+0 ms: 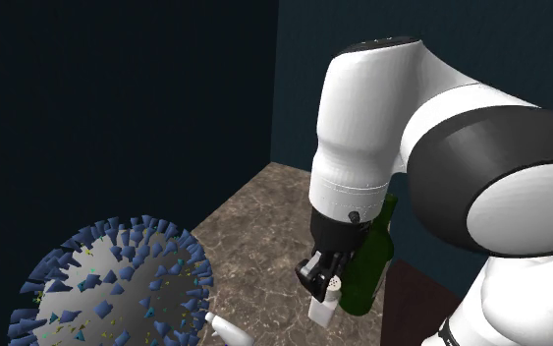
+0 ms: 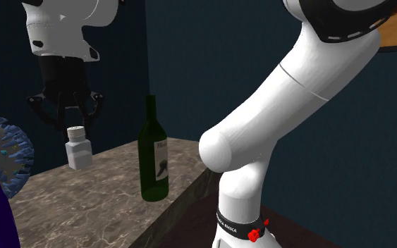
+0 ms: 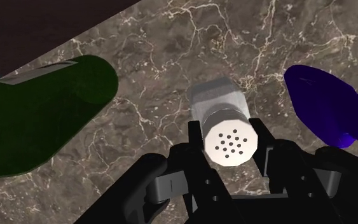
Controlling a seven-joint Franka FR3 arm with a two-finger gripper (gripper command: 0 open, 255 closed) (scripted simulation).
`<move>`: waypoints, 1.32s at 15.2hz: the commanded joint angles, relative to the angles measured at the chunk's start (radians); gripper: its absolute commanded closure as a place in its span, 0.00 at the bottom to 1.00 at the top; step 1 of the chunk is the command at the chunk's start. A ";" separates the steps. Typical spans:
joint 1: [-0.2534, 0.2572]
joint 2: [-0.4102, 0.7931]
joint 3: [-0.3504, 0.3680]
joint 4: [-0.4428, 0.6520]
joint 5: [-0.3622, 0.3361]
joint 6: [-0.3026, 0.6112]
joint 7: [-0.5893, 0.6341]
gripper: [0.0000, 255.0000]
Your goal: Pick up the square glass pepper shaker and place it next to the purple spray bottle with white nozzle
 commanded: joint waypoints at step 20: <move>0.004 0.049 0.131 -0.225 0.078 0.283 -0.011 1.00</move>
